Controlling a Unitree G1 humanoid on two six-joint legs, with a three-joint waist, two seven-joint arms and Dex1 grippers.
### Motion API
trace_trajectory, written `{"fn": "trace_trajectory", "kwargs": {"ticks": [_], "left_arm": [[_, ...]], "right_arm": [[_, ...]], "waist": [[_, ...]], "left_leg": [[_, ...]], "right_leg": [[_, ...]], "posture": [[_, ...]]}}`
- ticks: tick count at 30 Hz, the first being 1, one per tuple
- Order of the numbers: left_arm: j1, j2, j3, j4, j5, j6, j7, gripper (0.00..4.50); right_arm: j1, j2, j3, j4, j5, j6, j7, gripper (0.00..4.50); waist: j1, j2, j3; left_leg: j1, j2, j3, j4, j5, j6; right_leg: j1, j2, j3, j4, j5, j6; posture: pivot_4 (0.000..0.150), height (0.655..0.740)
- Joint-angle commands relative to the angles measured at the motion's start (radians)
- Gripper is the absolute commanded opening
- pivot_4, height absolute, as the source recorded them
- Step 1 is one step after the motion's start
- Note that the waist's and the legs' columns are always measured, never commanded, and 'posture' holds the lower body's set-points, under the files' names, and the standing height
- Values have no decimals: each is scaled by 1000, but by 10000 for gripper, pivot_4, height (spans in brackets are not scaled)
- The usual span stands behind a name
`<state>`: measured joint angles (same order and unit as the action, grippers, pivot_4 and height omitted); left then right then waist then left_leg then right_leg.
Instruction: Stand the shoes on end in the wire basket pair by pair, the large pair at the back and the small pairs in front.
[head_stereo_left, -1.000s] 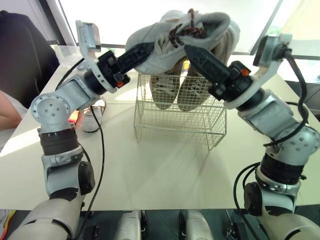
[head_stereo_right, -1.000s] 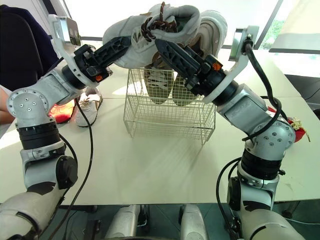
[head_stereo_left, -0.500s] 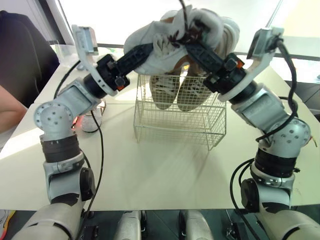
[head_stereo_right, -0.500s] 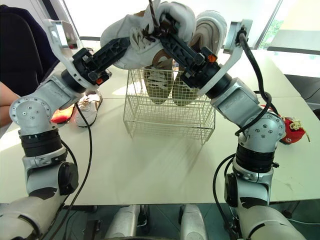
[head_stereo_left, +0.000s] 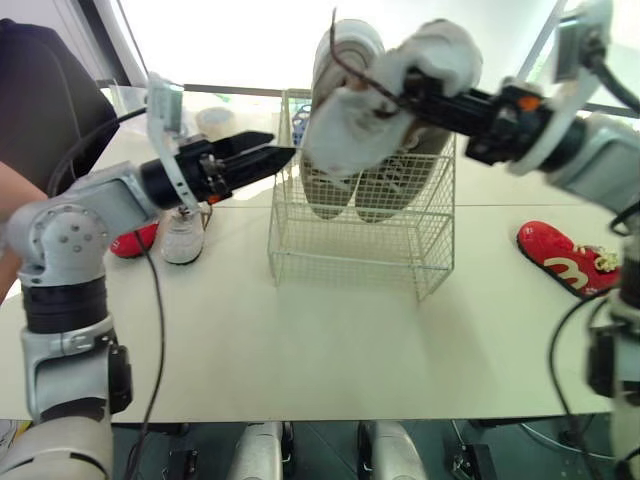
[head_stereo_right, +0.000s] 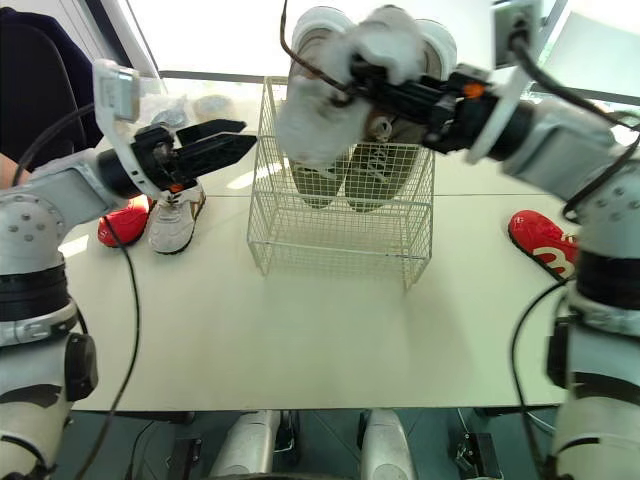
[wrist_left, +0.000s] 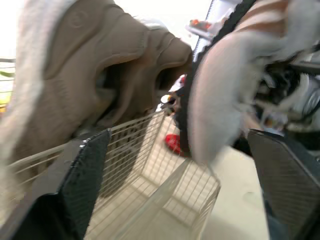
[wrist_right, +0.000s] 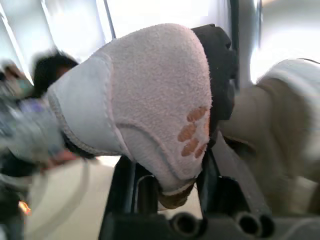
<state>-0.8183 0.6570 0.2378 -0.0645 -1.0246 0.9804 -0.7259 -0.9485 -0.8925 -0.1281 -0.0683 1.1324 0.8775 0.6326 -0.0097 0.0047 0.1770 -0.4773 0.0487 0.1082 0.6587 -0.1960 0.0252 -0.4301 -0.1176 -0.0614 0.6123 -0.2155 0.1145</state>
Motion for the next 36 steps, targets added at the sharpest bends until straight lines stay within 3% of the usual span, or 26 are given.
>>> {"fn": "trace_trajectory", "kwargs": {"ticks": [1,9,25,33,36], "left_arm": [[-2,26,9,-10,37,-44,-41,44662],[28,32,27,-28,51,-59,-51,44662],[38,12,19,-55,56,-67,-35,44662],[42,14,3,-53,77,-69,-41,45000],[49,28,3,-49,97,-73,-40,45000]], "right_arm": [[-53,-81,71,91,-190,-108,268,4985],[-134,-90,213,361,-537,-344,586,4985],[-9,28,210,438,-756,-457,652,4985],[60,3,173,300,-758,-435,635,43511],[81,-29,140,227,-751,-414,623,44586]], "waist": [[-3,0,0],[-5,0,0],[-2,0,1],[-2,-1,0],[-1,-1,0]], "left_leg": [[0,0,0,0,0,0],[0,0,4,-8,3,-1],[0,0,6,-8,4,-2],[3,0,5,-6,5,-2],[3,0,5,-6,5,-2]], "right_leg": [[0,0,0,0,0,0],[-6,0,2,1,0,0],[-6,0,2,2,3,4],[-2,0,2,2,2,4],[-2,0,2,2,2,2]], "posture": [[1500,7400],[1500,7400],[1500,7400],[1500,7400],[1500,7400]]}}
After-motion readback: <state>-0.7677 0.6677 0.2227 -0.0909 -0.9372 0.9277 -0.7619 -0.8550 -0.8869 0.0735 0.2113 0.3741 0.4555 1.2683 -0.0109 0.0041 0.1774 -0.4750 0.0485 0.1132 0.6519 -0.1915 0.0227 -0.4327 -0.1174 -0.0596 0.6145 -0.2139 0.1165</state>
